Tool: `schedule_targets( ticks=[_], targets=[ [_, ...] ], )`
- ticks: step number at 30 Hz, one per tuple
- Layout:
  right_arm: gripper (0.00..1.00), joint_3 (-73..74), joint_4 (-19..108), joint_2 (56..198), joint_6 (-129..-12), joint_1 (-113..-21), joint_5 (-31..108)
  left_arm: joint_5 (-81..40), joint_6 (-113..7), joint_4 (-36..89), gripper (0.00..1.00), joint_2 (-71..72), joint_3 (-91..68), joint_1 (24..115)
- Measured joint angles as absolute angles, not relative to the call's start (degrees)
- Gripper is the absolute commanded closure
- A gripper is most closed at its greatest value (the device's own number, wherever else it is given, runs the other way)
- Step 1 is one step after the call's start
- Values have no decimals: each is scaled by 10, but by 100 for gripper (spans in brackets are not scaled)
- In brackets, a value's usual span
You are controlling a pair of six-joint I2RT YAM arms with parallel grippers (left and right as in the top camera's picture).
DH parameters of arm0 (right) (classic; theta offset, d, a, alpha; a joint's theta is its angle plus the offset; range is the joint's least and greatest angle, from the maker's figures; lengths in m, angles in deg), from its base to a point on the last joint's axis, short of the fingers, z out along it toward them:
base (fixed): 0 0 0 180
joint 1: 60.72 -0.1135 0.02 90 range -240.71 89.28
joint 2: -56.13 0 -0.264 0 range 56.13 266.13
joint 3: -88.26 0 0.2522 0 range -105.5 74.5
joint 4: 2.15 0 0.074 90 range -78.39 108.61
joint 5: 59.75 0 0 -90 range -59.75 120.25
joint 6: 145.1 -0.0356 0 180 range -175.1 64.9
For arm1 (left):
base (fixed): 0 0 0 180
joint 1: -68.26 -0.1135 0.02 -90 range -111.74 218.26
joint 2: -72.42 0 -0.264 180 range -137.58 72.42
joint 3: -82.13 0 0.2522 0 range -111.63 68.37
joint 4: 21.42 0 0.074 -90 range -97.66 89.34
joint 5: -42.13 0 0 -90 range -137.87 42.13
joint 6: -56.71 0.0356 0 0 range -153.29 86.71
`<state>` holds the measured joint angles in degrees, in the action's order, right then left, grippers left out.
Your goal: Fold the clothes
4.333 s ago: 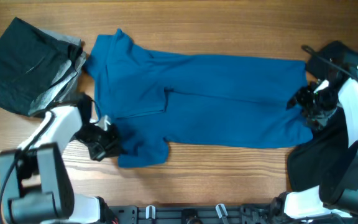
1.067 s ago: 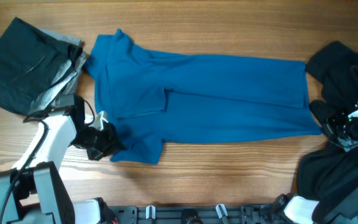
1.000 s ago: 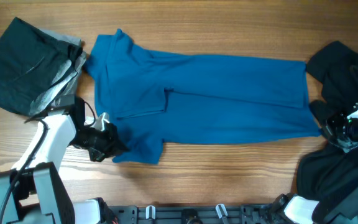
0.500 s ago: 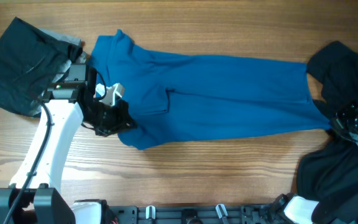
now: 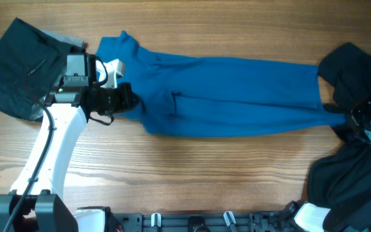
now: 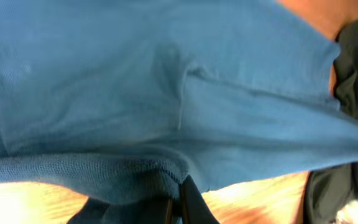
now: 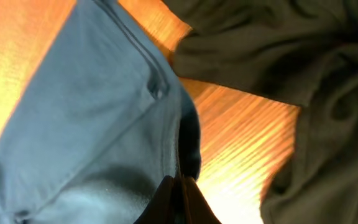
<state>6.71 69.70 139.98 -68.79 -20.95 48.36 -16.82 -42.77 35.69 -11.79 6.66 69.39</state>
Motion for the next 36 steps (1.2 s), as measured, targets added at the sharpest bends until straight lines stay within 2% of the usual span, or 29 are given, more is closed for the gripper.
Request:
schedule_targets(
  ticks=[10, 14, 22, 26, 31, 32, 33, 34, 35, 36],
  targets=[
    [94, 67, 666, 1414, -830, -209, 482, -185, -504, 170, 96, -118, 69, 697],
    [90, 67, 642, 1447, -840, -209, 483, -220, -508, 144, 96, -124, 69, 716],
    [94, 67, 594, 1457, -825, -231, 497, -252, -508, 62, 96, -190, 69, 729],
    [94, 67, 572, 1487, -861, -249, 492, -271, -508, 53, 96, -210, 69, 729],
    [93, 67, 499, 1552, -900, -276, 491, -299, -524, -26, 96, -241, 69, 729],
    [84, 68, 474, 1563, -900, -280, 493, -301, -533, -39, 96, -248, 69, 729],
    [55, 68, 458, 1571, -901, -284, 496, -301, -542, -56, 90, -257, 69, 729],
    [46, 68, 440, 1575, -905, -289, 497, -302, -553, -73, 59, -268, 69, 729],
    [40, 68, 422, 1576, -907, -293, 498, -302, -557, -81, 33, -274, 69, 729],
    [39, 67, 401, 1576, -902, -299, 500, -305, -568, -92, 21, -286, 69, 729]
  ],
)
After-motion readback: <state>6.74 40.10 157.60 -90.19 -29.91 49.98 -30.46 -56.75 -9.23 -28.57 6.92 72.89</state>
